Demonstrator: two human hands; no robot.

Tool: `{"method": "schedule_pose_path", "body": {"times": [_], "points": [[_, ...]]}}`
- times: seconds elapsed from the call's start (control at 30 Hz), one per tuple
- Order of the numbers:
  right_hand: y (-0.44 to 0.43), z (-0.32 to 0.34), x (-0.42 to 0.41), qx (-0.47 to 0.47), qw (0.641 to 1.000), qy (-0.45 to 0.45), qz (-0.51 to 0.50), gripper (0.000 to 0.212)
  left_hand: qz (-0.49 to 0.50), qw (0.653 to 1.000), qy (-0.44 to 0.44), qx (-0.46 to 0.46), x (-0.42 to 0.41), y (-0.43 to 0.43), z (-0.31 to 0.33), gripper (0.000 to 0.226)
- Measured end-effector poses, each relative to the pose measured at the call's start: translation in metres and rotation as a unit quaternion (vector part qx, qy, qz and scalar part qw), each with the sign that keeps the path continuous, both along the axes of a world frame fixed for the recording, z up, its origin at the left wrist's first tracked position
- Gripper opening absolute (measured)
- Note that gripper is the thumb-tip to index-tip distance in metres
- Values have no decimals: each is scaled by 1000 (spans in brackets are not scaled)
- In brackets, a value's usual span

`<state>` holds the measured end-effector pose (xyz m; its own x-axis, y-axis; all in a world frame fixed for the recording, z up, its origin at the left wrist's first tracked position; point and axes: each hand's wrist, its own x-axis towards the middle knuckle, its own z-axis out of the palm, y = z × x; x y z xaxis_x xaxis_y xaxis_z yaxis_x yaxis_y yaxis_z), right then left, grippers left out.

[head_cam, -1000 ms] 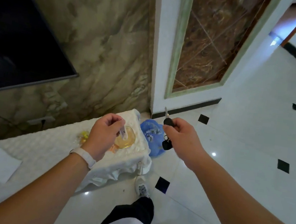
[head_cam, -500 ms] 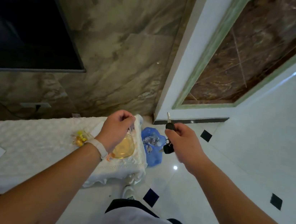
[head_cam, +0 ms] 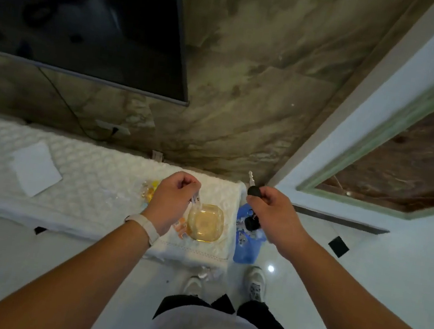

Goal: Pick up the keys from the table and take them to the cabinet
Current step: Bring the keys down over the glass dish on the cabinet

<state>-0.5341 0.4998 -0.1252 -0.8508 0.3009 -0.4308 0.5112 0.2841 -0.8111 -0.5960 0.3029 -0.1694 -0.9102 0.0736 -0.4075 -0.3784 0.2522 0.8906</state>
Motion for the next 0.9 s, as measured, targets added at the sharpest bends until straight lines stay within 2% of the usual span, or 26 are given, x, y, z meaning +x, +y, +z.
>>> {"method": "schedule_pose_path", "body": {"times": [0.23, 0.5, 0.63, 0.9], "points": [[15, -22, -42, -15, 993, -20, 118, 18, 107, 993, -29, -28, 11, 2, -21, 10], [46, -96, -63, -11, 971, -100, 215, 18, 179, 978, -101, -37, 24, 47, -84, 16], [40, -147, -74, 4, 965, -103, 241, 20, 175, 978, -98, -58, 18, 62, -136, 10], [26, -307, -69, 34, 956, -164, 239, 28, 128, 976, -121, -126, 18, 51, -290, 10]]}}
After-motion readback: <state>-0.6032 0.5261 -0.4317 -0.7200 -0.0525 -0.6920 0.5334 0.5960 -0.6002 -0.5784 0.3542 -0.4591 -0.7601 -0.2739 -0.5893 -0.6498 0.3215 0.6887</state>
